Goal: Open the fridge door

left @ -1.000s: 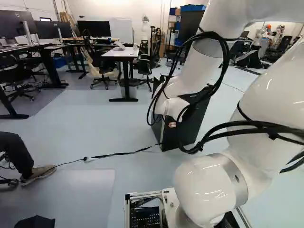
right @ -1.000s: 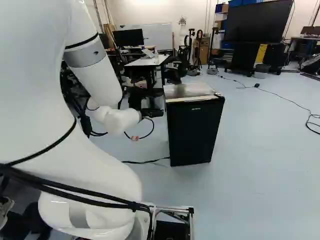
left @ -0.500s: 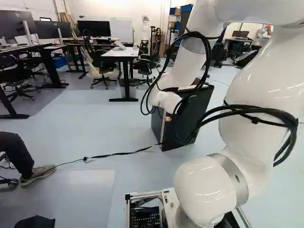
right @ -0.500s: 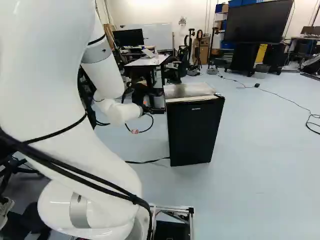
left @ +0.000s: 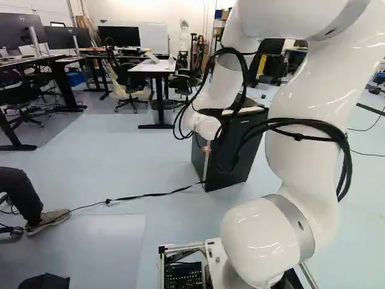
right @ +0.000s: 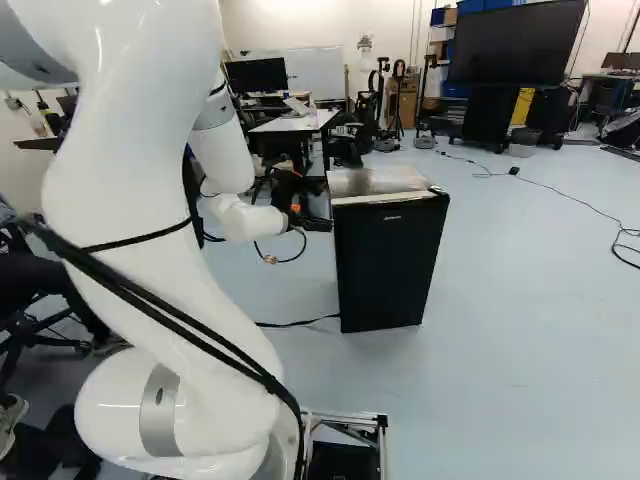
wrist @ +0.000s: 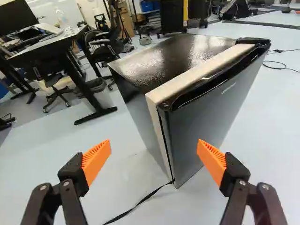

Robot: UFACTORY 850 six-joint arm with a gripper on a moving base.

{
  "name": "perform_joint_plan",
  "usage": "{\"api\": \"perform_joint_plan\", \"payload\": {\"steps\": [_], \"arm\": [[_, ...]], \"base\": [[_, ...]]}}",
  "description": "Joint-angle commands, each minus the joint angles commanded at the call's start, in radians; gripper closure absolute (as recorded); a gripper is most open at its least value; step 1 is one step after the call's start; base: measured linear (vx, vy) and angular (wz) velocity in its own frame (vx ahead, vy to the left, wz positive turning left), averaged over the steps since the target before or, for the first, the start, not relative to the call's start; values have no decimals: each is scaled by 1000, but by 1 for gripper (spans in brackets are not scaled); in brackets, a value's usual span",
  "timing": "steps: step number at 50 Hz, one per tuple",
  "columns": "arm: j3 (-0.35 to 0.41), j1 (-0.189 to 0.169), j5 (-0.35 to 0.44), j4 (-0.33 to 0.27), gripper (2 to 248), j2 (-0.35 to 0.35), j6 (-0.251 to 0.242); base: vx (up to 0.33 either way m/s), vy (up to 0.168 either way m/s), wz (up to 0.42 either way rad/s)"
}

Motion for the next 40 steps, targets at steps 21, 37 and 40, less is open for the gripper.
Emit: {"api": "perform_joint_plan", "payload": {"steps": [21,37,40], "arm": [[-59,1,3,127,3,-100,0],[-111,-1,39,207,3,-180,0],[-121,-2,48,219,3,-194,0]], "base": [[0,0,0],[0,0,0],[0,0,0]]}}
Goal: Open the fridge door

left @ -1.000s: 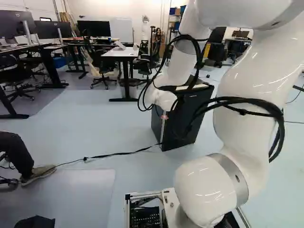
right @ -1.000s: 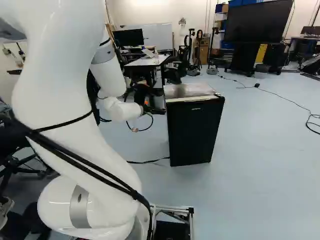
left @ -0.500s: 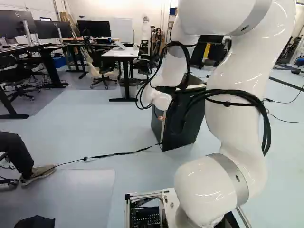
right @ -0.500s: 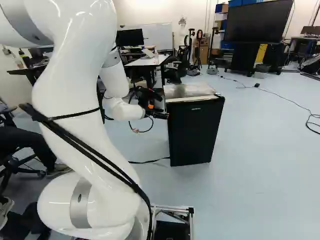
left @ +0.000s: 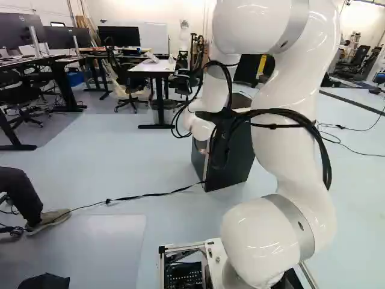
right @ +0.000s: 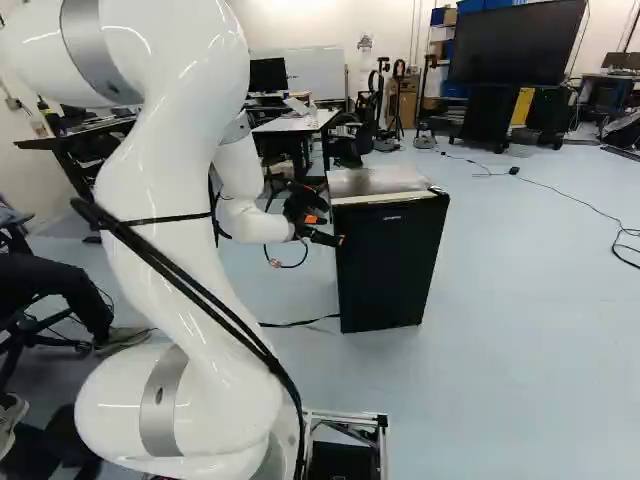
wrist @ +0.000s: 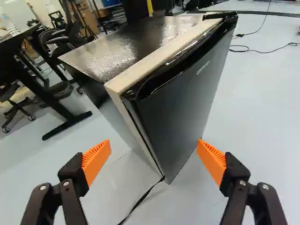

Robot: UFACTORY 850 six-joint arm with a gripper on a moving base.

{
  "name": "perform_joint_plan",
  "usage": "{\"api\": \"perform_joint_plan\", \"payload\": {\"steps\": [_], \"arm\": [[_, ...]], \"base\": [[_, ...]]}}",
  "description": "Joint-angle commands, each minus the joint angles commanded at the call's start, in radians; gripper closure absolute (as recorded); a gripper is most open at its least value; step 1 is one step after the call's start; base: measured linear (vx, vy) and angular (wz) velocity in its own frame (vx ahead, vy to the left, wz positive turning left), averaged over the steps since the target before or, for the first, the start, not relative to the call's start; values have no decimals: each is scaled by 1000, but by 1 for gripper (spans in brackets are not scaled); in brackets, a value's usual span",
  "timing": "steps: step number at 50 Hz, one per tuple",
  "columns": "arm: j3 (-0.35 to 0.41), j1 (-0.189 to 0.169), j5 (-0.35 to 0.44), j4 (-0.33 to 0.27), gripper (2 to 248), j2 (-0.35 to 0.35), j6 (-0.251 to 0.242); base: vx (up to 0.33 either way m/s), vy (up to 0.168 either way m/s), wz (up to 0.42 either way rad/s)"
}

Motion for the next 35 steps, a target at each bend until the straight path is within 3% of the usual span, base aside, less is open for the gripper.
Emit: {"api": "perform_joint_plan", "payload": {"steps": [35], "arm": [[-83,6,109,132,3,-80,0]], "base": [[0,0,0]]}}
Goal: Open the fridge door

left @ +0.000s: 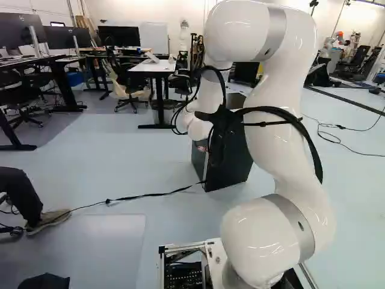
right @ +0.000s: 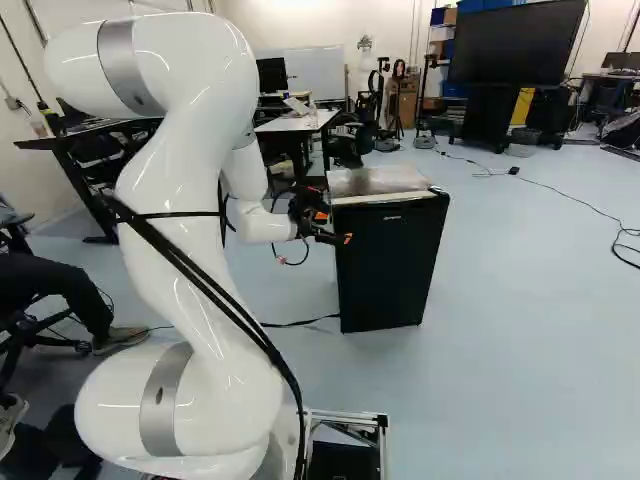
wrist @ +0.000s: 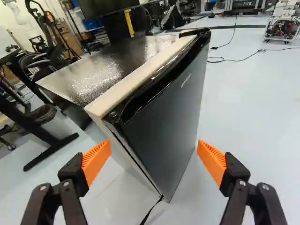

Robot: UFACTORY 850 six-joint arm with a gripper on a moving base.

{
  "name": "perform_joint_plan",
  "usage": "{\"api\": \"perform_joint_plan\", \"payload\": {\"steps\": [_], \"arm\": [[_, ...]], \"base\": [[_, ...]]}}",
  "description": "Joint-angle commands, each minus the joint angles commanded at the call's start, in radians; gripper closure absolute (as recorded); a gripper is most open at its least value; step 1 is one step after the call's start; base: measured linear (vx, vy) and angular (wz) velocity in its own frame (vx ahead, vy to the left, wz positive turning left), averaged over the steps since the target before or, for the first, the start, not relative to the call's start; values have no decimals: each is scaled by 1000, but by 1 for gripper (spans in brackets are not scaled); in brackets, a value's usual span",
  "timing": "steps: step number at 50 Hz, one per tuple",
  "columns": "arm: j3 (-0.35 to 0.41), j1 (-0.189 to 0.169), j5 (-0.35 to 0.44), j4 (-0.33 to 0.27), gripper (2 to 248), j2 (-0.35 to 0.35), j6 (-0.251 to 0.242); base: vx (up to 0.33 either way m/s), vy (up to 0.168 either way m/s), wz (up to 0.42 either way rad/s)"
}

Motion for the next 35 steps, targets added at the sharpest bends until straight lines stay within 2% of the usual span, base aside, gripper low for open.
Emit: {"api": "perform_joint_plan", "payload": {"steps": [35], "arm": [[-40,24,4,6,3,-27,0]], "base": [[0,0,0]]}}
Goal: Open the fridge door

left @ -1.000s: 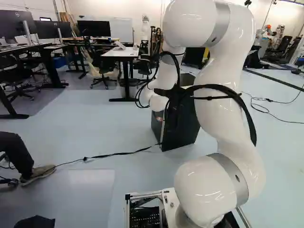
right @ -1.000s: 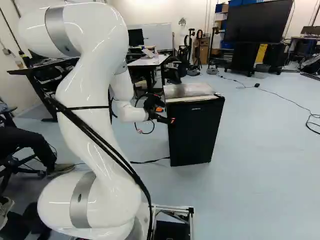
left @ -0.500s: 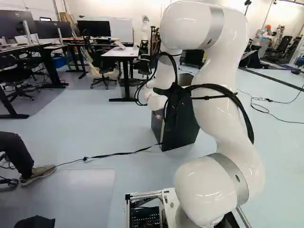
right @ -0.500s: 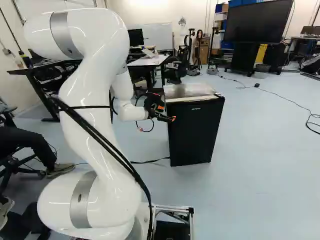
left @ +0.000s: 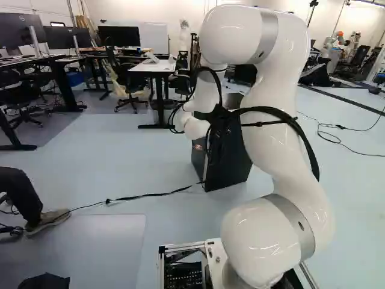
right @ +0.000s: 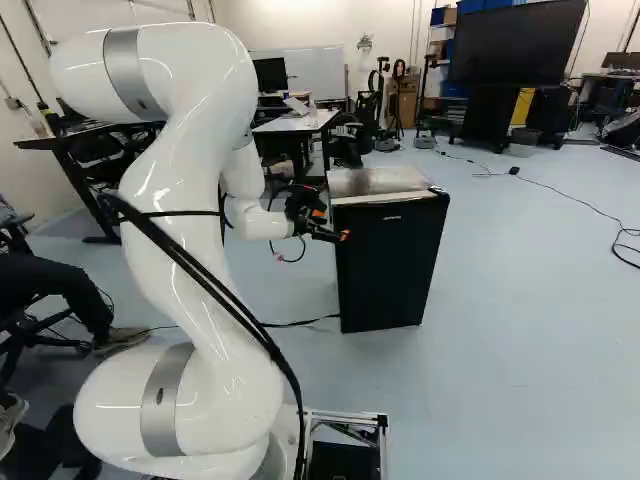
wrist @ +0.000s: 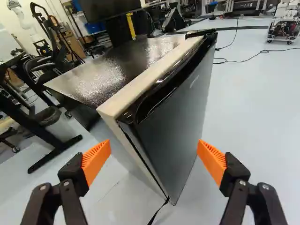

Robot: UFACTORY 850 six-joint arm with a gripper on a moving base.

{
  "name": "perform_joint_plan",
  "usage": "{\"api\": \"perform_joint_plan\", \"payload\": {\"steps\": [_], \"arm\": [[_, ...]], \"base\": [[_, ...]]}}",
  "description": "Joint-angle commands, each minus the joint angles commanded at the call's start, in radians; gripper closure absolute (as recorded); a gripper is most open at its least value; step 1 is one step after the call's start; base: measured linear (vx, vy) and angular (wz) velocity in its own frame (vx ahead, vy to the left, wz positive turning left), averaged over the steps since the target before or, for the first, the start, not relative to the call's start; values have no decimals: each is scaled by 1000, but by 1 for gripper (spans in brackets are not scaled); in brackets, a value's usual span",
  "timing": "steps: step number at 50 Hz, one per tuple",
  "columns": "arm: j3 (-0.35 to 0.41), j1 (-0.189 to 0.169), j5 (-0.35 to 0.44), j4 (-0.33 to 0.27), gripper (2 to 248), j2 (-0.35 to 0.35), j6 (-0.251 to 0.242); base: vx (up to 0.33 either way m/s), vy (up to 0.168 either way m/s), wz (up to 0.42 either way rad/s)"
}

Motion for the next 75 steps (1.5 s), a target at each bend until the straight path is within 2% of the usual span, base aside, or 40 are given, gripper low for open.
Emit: {"api": "perform_joint_plan", "payload": {"steps": [7,18,24,75], "arm": [[-1,0,0,0,3,-1,-17],[-1,0,0,0,3,-1,-115],[-1,0,0,0,3,-1,-139],[-2,0,0,25,3,-1,-147]], "base": [[0,0,0],[0,0,0],[0,0,0],[0,0,0]]}}
